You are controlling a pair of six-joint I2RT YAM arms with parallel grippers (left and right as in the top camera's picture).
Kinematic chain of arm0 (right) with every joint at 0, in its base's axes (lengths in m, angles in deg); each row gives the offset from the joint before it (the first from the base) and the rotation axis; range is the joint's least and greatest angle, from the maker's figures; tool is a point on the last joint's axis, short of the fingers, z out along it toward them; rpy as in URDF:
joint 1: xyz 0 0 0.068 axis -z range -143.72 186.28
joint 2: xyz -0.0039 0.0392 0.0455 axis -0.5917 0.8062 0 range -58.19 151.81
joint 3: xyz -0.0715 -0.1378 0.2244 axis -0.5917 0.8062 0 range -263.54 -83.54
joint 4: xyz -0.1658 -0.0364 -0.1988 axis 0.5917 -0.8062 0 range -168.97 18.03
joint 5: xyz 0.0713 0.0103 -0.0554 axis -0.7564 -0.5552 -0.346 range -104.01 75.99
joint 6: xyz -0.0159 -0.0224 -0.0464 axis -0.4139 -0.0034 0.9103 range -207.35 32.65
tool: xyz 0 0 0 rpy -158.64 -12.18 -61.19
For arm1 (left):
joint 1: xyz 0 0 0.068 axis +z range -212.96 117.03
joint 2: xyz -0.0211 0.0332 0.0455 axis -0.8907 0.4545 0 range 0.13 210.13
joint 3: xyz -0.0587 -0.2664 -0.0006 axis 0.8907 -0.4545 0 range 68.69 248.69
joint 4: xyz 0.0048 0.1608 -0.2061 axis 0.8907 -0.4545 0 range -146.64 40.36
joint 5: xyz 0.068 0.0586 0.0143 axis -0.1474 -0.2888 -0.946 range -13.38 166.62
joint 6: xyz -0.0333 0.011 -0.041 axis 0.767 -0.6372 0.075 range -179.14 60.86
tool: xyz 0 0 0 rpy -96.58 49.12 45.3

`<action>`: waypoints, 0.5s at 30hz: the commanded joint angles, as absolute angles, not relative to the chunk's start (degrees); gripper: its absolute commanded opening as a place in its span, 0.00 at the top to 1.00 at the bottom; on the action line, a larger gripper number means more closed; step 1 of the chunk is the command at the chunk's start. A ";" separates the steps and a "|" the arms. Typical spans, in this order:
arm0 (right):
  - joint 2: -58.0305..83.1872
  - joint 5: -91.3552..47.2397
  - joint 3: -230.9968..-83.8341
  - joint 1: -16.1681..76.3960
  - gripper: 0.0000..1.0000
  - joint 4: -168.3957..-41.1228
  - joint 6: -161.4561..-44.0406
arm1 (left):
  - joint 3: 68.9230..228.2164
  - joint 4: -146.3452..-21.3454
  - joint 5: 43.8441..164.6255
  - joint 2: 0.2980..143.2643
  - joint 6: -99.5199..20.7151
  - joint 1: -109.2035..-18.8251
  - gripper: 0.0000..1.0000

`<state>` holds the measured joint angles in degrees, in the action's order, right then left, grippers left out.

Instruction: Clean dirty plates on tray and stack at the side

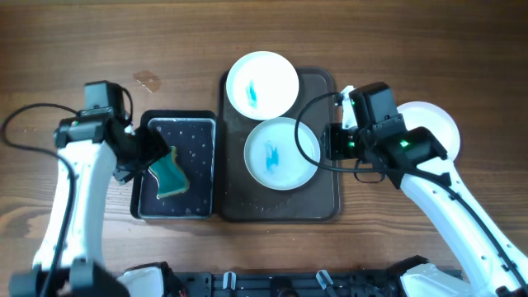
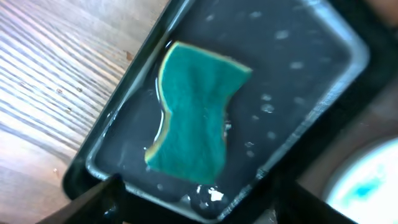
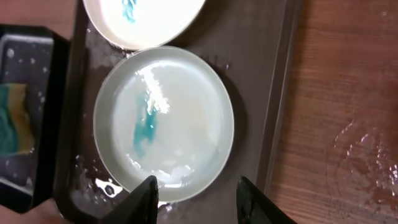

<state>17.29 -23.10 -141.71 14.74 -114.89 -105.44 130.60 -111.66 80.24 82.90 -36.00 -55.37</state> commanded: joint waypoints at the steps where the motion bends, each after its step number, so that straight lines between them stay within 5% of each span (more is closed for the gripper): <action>1: 17.35 -24.54 -142.04 14.93 0.58 -115.52 -105.57 | 126.65 -109.82 81.72 90.57 -35.61 -55.87 0.46; 6: 17.35 -24.54 -142.04 14.91 0.56 -115.52 -105.59 | 124.35 -105.17 82.92 98.89 -35.81 -58.87 0.75; 8: 17.35 -24.54 -142.04 14.91 0.56 -115.55 -105.85 | 124.35 -103.61 81.66 100.93 -35.72 -60.20 0.96; 15: 17.38 -24.54 -142.04 14.91 0.55 -115.61 -105.98 | 128.40 -107.13 79.76 99.68 -34.74 -61.16 0.96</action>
<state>17.33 -23.49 -141.71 14.74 -115.55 -105.48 125.62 -105.08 79.95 99.40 -35.70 -60.51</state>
